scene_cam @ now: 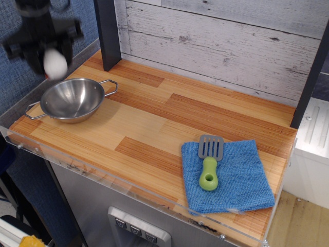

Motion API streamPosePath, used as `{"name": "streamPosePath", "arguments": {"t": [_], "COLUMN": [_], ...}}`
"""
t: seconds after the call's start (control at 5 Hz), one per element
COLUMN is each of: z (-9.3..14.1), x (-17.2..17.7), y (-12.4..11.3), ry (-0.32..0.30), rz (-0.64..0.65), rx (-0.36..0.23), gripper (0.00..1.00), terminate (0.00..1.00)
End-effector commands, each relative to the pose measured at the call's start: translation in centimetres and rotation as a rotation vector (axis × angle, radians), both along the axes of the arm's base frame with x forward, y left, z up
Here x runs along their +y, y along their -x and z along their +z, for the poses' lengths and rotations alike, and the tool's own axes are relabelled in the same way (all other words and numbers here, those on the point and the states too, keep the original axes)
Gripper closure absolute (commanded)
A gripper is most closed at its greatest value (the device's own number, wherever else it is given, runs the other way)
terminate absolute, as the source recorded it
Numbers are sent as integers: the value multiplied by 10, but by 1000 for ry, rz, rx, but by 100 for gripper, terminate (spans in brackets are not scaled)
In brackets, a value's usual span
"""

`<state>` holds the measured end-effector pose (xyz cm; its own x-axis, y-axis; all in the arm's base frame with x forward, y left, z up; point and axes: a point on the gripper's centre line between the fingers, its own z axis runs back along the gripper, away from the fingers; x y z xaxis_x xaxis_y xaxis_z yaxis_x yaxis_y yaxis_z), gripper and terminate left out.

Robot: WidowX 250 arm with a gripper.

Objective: Move egg to space above blue cloth.

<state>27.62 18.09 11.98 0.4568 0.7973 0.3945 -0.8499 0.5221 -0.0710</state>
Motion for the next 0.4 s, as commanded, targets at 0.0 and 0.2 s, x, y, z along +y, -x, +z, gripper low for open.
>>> {"name": "streamPosePath", "arguments": {"t": [0.0, 0.2], "z": [43, 44], "x": [-63, -110], "y": [-40, -65], "ry": [-23, -12], "rz": [-181, -294], "rx": [-105, -111], "gripper": [100, 100], "terminate": [0, 0]}}
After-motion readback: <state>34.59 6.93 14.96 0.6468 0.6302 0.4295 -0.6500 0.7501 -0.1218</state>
